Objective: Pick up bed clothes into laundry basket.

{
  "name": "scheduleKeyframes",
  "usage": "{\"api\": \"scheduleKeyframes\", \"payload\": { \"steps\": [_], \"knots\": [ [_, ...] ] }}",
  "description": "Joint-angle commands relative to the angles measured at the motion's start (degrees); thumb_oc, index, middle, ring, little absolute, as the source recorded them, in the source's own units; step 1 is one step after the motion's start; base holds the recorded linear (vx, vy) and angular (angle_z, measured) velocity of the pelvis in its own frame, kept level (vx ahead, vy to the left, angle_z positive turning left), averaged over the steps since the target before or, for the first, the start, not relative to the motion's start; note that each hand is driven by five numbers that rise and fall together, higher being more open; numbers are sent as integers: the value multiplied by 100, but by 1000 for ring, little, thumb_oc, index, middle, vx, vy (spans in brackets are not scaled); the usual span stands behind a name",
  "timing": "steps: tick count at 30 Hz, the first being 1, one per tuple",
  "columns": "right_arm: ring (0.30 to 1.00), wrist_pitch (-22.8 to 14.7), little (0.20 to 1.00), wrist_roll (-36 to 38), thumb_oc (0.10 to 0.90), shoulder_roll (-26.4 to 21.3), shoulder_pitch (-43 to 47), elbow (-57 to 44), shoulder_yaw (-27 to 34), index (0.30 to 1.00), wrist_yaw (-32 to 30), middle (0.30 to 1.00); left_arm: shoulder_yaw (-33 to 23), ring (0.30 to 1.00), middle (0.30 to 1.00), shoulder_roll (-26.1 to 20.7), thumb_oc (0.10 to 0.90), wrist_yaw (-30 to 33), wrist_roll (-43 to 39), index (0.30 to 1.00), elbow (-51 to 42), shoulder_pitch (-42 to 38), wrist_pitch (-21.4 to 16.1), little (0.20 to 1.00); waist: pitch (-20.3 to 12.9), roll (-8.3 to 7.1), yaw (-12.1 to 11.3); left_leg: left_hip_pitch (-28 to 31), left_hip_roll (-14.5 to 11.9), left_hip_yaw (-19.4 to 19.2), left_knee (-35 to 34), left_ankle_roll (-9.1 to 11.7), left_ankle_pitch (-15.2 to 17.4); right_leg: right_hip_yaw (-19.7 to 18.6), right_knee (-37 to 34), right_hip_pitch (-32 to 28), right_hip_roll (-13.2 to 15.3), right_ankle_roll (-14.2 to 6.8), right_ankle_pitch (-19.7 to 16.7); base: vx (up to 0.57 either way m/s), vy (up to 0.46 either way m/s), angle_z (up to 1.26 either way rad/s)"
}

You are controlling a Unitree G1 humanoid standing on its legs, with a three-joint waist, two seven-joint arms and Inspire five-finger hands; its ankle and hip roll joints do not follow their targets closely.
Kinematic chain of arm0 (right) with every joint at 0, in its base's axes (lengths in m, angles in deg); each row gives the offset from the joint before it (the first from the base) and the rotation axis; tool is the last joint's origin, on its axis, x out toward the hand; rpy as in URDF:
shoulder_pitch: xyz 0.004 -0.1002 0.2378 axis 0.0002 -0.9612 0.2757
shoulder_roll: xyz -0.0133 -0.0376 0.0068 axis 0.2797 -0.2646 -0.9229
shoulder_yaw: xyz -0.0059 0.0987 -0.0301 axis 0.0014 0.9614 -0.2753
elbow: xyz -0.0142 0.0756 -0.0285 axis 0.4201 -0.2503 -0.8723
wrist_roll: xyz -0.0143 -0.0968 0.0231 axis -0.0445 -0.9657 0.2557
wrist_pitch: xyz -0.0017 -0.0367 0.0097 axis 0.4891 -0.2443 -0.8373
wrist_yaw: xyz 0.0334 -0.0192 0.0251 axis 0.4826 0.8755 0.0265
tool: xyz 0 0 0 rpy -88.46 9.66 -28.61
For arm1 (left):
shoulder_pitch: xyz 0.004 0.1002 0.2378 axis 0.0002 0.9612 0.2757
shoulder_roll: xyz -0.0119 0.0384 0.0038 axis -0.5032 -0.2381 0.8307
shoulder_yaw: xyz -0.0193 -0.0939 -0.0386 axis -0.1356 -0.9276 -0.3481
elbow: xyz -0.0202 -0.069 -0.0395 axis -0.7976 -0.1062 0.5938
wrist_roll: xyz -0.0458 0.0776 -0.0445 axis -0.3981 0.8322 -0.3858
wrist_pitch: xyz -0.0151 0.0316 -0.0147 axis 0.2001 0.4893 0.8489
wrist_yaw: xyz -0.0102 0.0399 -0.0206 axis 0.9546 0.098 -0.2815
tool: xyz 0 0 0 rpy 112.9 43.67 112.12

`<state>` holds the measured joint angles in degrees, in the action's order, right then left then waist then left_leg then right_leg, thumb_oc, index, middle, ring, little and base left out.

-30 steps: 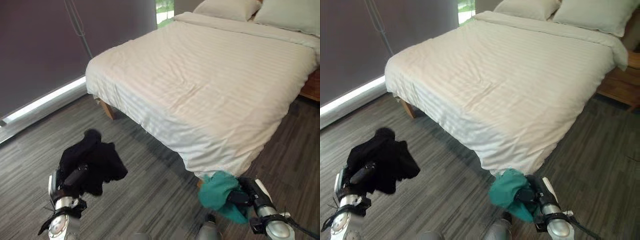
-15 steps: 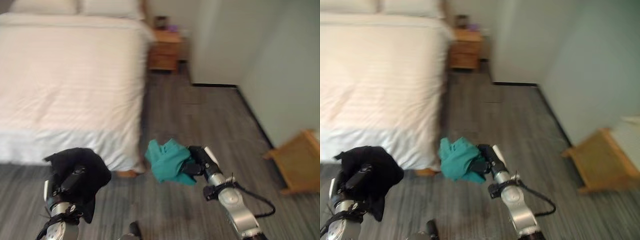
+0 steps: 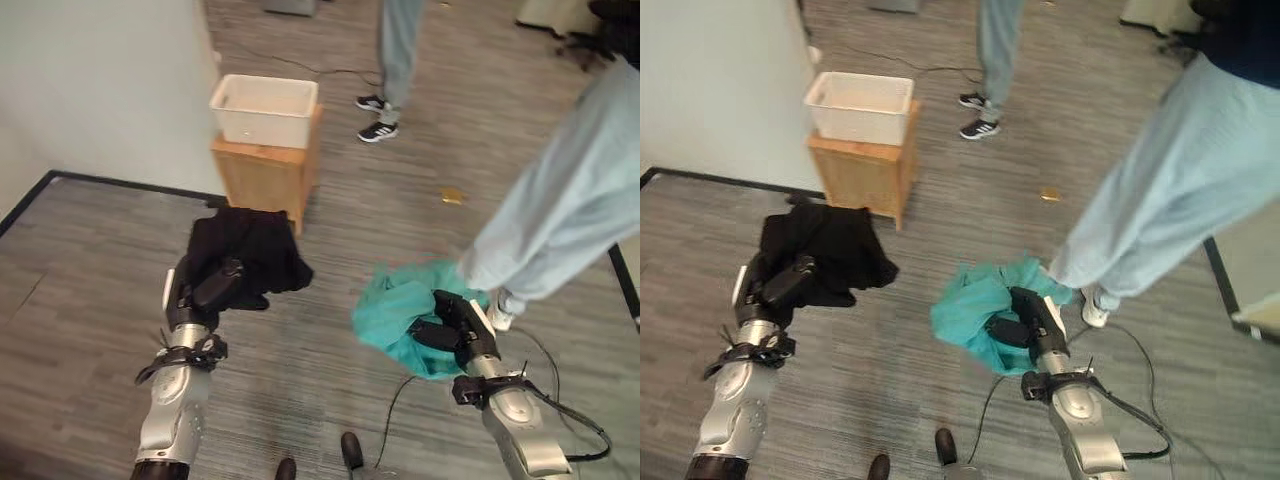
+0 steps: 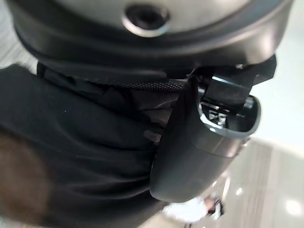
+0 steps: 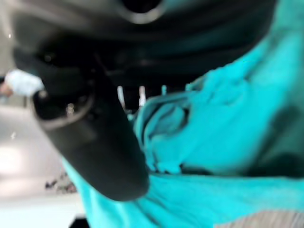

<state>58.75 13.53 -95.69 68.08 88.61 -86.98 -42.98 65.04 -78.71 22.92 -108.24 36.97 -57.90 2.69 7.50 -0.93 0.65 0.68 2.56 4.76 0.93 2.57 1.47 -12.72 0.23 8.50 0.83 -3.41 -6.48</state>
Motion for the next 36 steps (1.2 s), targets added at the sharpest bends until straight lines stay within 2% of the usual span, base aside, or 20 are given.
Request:
{"api": "scheduleKeyframes", "payload": {
  "steps": [1, 7, 11, 12, 13, 14, 15, 16, 17, 20, 28, 29, 31, 34, 36],
  "knots": [
    [300, -953, 300, 444, 400, 51, 506, -734, 346, 300, 79, 300, -412, 300, 300, -341, 400, -30, 237, 300, -509, 200, -667, 300, -157, 45, -196, -339, -209, -81, -41, -186, 202, 606, 197, -248, 134, -273, 751, -17, -134, -58],
    [300, -1019, 300, 323, 400, -138, 413, -715, 616, 300, -71, 300, -544, 300, 300, -110, 400, -58, 169, 300, -491, 444, -655, 300, -400, 54, -168, -204, -109, 126, -490, -142, -93, 881, -484, -677, 97, -186, 668, 33, -63, 45],
    [300, -1019, 300, 438, 400, -124, 526, -565, 585, 300, -90, 300, -648, 300, 300, -101, 400, -45, 235, 300, -448, 522, -636, 300, -461, 36, -197, -163, -120, 113, -468, -123, -88, 939, -523, -767, 51, -190, 692, 4, -39, 26],
    [300, -815, 300, 1386, 400, 131, 473, 728, 545, 300, 98, 300, -817, 300, 300, -964, 400, 218, 749, 300, 88, 84, -403, 300, 26, 34, -411, -62, -84, 316, -377, -372, -256, 1716, 1303, 194, 668, -540, 831, 226, -138, 19],
    [300, -783, 300, 1325, 400, 171, 415, 725, 557, 300, -31, 300, -745, 300, 300, -1022, 400, 238, 852, 300, 71, 56, -343, 300, -7, -87, -417, 66, -39, 499, -360, -317, -99, 1459, 702, -65, 629, -563, 829, 288, -219, 25],
    [300, -844, 300, 1369, 400, 245, 596, 882, 407, 300, -78, 300, -802, 300, 300, -979, 400, 294, 878, 300, 129, 72, -448, 300, -13, -171, -511, 112, -69, 359, -361, -269, -34, 1716, 589, -126, 754, -656, 604, 266, -203, 33],
    [300, -858, 300, 1372, 400, 249, 619, 906, 395, 300, -77, 300, -812, 300, 300, -984, 400, 294, 878, 300, 135, 68, -455, 300, 11, -174, -511, 134, -70, 350, -361, -272, -30, 1712, 545, -165, 750, -662, 580, 183, -189, 19],
    [300, -802, 300, 1475, 400, 303, 609, 978, 355, 300, 31, 300, -885, 300, 300, -857, 400, 284, 861, 300, 131, 234, -417, 300, -82, -224, -634, 122, -110, 417, -393, -215, -16, 1751, 353, -273, 700, -611, 560, 124, -110, 14],
    [300, -809, 300, 1478, 400, 301, 613, 989, 347, 300, 34, 300, -891, 300, 300, -854, 400, 285, 862, 300, 122, 244, -414, 300, -88, -219, -619, 124, -115, 427, -399, -213, -18, 1764, 322, -291, 696, -610, 545, 192, -185, 1],
    [300, -715, 300, 1227, 400, -51, 732, 757, 451, 300, 79, 300, -1146, 300, 300, -809, 400, 248, 836, 300, 146, 424, -408, 300, -289, -211, -727, 61, -206, 687, -490, -105, -100, 1771, 28, -556, 514, -473, 670, 190, -182, 15],
    [300, -884, 300, 1238, 400, -426, 1188, 361, 820, 300, -168, 300, -1451, 300, 300, -970, 400, 497, 963, 300, -120, 385, -474, 300, -296, -185, -866, -16, -311, 1039, -522, 106, -187, 2261, -52, -758, 406, -300, 871, 77, -83, 41],
    [300, -903, 300, 1266, 400, -501, 1216, 249, 895, 300, -237, 300, -1433, 300, 300, -996, 400, 565, 971, 300, -139, 322, -439, 300, -270, -195, -850, -70, -292, 979, -481, 111, -189, 2407, -104, -817, 455, -317, 863, -19, 22, 51],
    [300, -935, 300, 1285, 400, -620, 1324, 52, 999, 300, -288, 300, -1415, 300, 300, -1082, 400, 607, 1085, 300, -214, 237, -373, 300, -282, -185, -779, -196, -265, 518, -414, 87, -172, 2736, -245, -956, 557, -368, 831, -11, 44, 72],
    [300, -911, 300, 1248, 400, -608, 1410, 60, 958, 300, -290, 300, -1496, 300, 300, -1141, 400, 616, 1208, 300, -256, 320, -368, 300, -321, -163, -821, -156, -240, 454, -444, 52, -152, 2685, -324, -984, 531, -370, 785, 21, 38, 47],
    [300, -875, 300, 1334, 400, -435, 1452, 173, 888, 300, -308, 300, -1620, 300, 300, -1073, 400, 646, 1007, 300, -102, 461, -368, 300, -360, -157, -864, -109, -203, 356, -433, -13, -111, 2627, -329, -1023, 543, -376, 794, 38, 117, -5]
  ]
}}
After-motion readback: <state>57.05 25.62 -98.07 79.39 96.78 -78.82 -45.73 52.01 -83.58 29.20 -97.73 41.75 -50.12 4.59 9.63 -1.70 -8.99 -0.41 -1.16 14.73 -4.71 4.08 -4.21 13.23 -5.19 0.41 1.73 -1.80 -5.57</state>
